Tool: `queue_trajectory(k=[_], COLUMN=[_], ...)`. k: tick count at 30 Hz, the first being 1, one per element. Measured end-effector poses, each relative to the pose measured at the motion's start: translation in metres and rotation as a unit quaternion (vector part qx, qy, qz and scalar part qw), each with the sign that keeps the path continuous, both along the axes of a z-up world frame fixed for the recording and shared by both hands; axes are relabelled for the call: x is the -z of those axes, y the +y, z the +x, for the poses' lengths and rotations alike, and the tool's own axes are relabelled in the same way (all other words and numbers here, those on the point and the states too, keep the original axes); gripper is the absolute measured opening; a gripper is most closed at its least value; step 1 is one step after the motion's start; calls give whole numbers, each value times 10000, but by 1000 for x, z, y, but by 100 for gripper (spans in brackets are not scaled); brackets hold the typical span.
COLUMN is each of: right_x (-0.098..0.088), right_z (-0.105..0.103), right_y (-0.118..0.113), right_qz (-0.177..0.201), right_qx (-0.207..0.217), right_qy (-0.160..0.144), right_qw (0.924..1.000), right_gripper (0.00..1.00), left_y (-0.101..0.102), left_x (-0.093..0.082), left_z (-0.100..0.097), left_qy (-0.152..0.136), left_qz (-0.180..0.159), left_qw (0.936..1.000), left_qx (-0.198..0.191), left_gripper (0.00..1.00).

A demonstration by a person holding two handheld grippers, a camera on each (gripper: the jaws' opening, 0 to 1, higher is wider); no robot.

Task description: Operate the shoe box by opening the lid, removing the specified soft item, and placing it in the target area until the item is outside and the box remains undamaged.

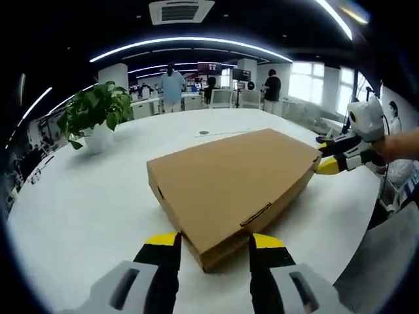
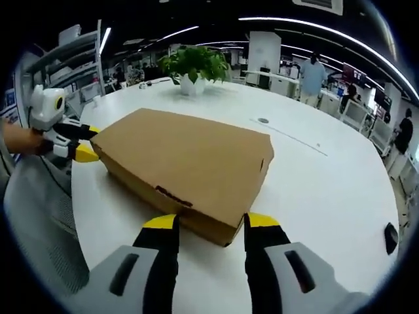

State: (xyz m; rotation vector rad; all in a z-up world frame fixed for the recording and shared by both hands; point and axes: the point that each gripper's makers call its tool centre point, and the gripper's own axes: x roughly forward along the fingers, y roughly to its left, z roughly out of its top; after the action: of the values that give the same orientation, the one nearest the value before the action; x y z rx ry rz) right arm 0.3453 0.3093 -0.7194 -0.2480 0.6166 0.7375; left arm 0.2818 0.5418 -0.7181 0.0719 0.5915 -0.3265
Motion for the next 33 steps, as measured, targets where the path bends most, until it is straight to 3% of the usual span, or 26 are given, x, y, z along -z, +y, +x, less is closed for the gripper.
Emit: queue_trajectory(k=[9,20,33], right_x=[-1,0,-8], right_z=[-9,-28,-56], right_y=[4,8,14], right_qz=[50,-146,-138], right_qx=[157,217,363], right_qy=[85,75,59], right_qw=[9998,9996,9992], right_gripper=[36,33,30], left_y=[6,14,26], left_x=[0,0,-7], left_z=[1,-2,-10], left_qy=[34,88,348], left_qz=[11,63,200], left_qw=[9999,9990,9953], left_qx=[150,428,880], left_gripper=[42,41,41])
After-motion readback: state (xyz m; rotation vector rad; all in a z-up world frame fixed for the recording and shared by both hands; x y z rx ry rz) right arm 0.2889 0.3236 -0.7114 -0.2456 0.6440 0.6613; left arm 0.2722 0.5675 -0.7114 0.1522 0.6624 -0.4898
